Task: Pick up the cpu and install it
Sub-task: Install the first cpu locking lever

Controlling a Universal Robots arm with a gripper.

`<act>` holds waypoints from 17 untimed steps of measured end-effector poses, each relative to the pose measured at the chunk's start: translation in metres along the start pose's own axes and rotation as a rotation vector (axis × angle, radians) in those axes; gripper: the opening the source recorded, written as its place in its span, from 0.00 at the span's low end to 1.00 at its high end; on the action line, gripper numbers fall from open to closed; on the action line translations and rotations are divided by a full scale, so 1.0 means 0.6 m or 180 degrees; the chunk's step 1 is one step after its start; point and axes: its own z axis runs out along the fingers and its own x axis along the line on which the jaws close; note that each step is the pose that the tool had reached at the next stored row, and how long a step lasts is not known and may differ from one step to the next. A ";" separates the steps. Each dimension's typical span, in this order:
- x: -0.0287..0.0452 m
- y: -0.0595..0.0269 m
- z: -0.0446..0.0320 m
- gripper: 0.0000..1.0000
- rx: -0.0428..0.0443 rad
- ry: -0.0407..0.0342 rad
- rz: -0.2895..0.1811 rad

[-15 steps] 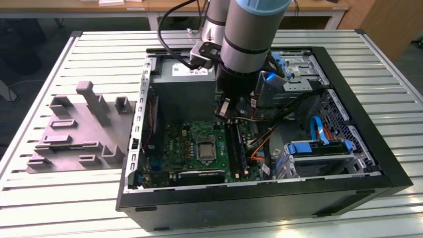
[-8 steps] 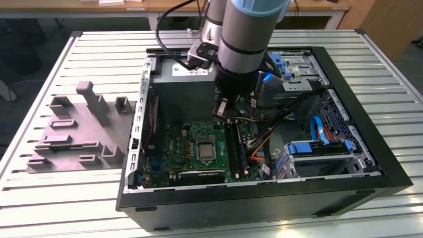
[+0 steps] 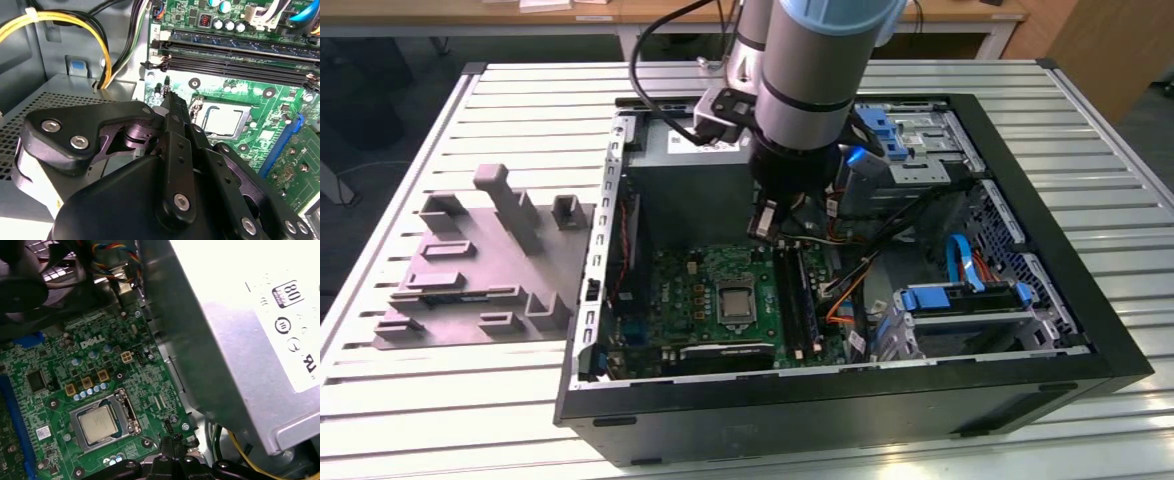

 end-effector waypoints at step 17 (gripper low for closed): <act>0.018 -0.003 -0.001 0.11 0.0007 0.0005 -0.0065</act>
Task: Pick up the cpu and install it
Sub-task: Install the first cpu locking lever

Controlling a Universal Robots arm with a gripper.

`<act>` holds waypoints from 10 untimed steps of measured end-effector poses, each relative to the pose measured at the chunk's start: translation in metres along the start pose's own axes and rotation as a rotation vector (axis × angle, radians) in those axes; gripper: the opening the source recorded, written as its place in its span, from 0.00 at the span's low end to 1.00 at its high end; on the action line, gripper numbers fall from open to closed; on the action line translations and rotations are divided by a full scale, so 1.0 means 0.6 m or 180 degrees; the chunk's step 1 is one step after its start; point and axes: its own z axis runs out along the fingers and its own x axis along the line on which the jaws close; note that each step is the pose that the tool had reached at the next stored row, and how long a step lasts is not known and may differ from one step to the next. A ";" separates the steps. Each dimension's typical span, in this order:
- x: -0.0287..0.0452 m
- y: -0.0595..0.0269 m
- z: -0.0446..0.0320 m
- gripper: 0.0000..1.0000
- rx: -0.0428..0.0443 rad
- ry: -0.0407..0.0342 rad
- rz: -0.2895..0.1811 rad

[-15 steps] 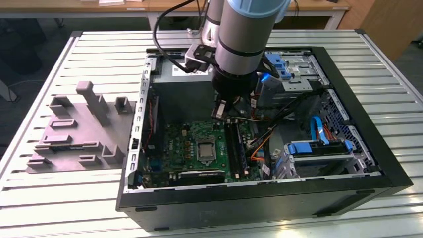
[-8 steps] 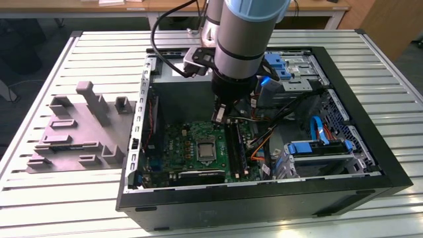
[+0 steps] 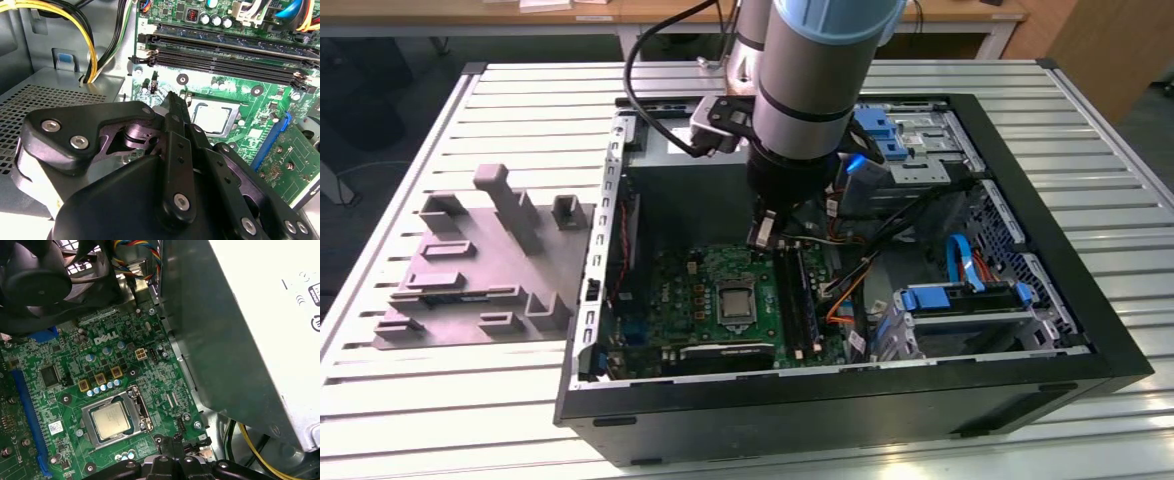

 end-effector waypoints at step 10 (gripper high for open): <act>0.011 -0.004 -0.001 0.11 0.0000 0.0000 -0.0004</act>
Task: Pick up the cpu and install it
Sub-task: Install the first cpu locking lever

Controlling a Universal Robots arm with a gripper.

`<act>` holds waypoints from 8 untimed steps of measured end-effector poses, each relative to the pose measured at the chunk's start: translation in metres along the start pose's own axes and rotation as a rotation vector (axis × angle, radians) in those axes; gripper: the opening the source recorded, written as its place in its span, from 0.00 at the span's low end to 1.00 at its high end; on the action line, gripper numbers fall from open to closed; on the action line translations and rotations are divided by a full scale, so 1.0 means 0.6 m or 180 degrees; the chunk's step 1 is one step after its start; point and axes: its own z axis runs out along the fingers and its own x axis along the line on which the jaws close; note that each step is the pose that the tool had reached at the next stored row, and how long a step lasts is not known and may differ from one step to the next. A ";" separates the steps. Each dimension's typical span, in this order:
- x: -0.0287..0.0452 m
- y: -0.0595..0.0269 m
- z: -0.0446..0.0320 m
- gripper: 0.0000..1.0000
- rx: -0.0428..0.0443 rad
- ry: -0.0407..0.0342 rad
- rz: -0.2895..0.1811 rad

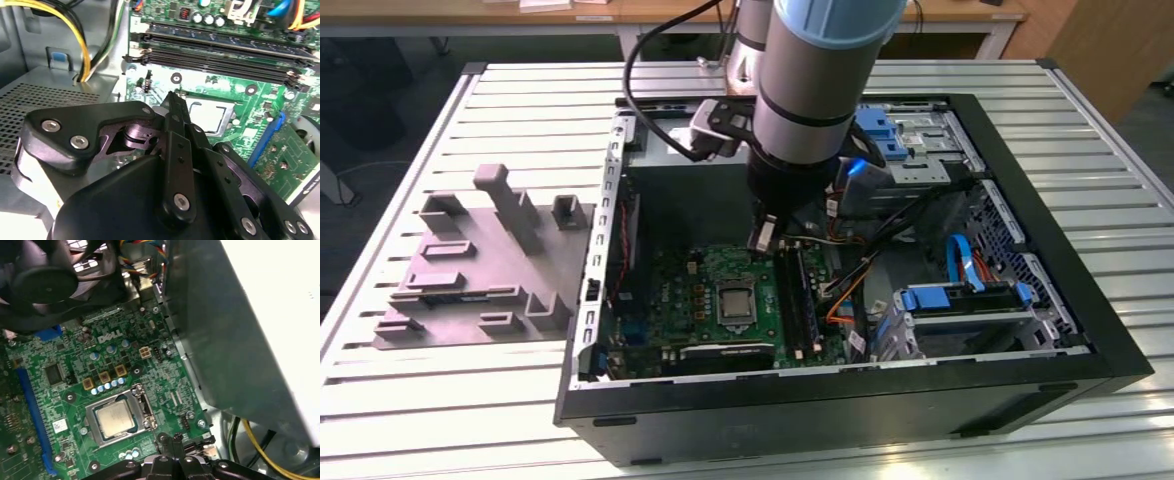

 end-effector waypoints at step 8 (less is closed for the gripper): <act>0.010 -0.004 0.001 0.11 -0.0003 0.0011 -0.0109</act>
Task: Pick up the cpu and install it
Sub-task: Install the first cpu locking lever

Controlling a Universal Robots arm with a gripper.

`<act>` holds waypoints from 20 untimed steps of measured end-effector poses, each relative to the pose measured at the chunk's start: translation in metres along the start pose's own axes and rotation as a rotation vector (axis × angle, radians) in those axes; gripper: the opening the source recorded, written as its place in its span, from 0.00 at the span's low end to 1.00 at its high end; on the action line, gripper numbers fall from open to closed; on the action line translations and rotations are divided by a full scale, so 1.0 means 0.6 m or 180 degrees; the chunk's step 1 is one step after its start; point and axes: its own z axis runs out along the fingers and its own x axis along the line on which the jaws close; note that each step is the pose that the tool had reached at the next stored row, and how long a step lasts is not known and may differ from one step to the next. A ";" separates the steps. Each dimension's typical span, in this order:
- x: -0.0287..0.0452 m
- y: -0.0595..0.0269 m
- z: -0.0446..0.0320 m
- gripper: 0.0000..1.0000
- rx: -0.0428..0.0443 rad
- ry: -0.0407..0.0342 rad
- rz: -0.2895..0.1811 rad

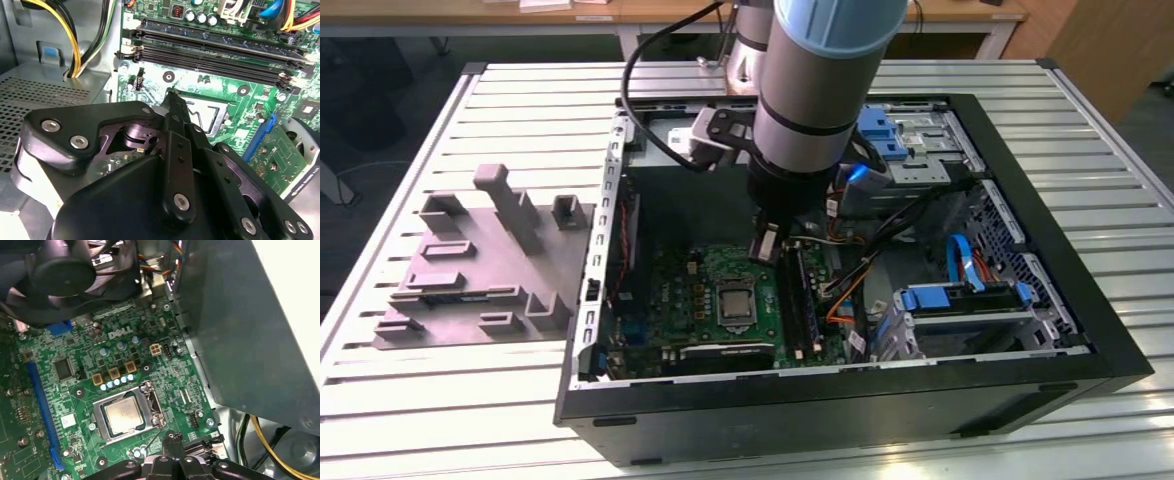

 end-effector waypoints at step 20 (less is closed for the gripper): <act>0.014 0.007 0.003 0.11 0.0054 0.0046 -0.0397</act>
